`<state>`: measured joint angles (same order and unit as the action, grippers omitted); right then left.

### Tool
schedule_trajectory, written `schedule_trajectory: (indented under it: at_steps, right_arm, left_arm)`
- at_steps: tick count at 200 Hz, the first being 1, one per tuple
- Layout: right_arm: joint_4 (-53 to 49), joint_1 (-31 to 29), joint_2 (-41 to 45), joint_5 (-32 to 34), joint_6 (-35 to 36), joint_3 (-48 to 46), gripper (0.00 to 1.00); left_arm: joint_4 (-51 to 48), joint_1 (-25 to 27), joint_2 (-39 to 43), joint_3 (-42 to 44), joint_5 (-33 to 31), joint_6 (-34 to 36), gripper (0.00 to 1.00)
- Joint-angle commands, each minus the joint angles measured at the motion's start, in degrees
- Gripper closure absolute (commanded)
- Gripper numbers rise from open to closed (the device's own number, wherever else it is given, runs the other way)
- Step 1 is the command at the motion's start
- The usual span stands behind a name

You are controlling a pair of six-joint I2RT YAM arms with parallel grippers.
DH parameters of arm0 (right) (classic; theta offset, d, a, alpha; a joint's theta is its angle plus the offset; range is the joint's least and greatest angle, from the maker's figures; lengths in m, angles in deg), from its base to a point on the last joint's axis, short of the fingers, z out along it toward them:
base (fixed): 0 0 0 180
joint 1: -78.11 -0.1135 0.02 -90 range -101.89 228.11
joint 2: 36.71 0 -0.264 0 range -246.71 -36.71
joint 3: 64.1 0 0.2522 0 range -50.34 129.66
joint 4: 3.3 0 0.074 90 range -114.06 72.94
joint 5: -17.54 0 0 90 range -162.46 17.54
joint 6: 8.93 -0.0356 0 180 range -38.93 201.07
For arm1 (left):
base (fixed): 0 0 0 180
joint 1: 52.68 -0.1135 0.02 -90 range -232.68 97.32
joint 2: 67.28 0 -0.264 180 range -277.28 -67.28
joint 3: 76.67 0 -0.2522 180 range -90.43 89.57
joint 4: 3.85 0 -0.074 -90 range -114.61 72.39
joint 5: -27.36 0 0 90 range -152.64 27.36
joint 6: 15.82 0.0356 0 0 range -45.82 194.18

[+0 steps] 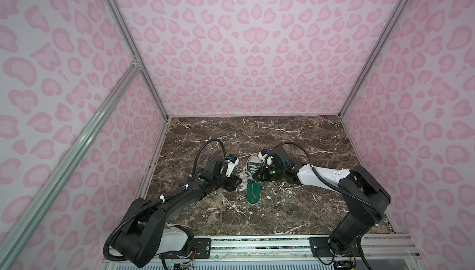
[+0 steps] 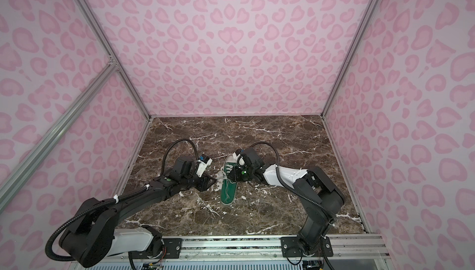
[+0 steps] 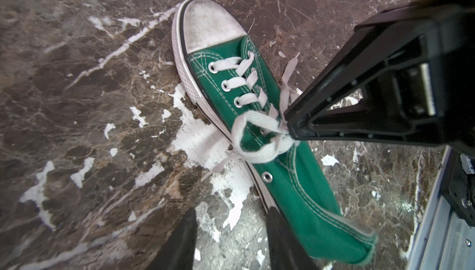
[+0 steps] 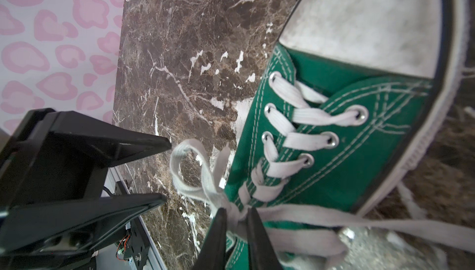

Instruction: Tie the shoes

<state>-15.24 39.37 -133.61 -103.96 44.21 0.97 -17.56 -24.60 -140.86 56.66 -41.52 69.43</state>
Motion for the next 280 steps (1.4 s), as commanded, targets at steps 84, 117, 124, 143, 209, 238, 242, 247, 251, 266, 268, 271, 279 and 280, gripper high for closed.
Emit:
schedule_trajectory:
  at_steps: [84,117,124,143,209,238,242,247,251,266,268,271,279,280]
  right_arm:
    - [-0.67,-0.22,-0.25,0.61,0.43,0.55,0.83]
    - [-0.74,-0.20,-0.31,0.56,0.67,0.31,0.83]
    - [-0.74,-0.19,-0.33,0.56,0.67,0.36,0.83]
    - [-1.02,-0.20,-0.31,0.64,0.67,0.47,0.83]
    - [-1.29,-0.22,-0.13,0.74,0.57,0.90,0.83]
    - [-1.65,-0.37,0.13,0.99,0.65,1.04,0.83]
    - [-1.65,-0.38,0.21,1.01,0.72,0.95,0.83]
    - [-1.43,-0.37,0.20,1.01,0.65,0.77,0.83]
    - [-1.31,-0.37,0.22,0.94,0.59,0.73,0.83]
    - [-1.03,-0.37,0.21,0.66,0.55,0.71,0.83]
    - [-1.03,-0.39,0.22,0.70,0.56,0.72,0.83]
    - [-1.03,-0.37,0.22,0.74,0.56,0.70,0.83]
    - [-1.01,-0.46,0.26,0.79,0.54,0.71,0.83]
    - [-1.02,-0.46,0.24,0.81,0.55,0.71,0.83]
  left_arm:
    - [4.61,-0.89,-5.45,-5.39,7.73,-4.60,0.33]
    - [6.31,-2.33,-10.63,-7.81,12.17,-5.28,0.41]
    - [6.14,-2.68,-11.79,-8.67,13.07,-5.31,0.45]
    - [5.88,-3.26,-13.90,-10.32,15.61,-4.95,0.54]
    - [4.48,-3.61,-16.18,-11.92,15.00,-4.94,0.51]
    - [4.55,-3.63,-15.95,-11.68,15.41,-4.96,0.46]
    - [4.29,-3.61,-16.09,-11.78,15.66,-5.10,0.46]
    - [3.92,-3.60,-16.33,-11.90,15.93,-5.20,0.46]
    - [3.51,-3.64,-16.58,-12.08,16.24,-5.18,0.46]
    - [3.55,-3.60,-17.09,-11.73,17.01,-5.50,0.48]
    - [3.77,-3.63,-17.13,-11.56,17.24,-5.57,0.49]
    - [4.31,-3.64,-17.15,-11.35,17.54,-5.68,0.50]
    - [5.64,-3.67,-17.11,-10.57,18.13,-6.24,0.54]
    - [5.83,-3.66,-17.12,-10.45,18.15,-6.37,0.54]
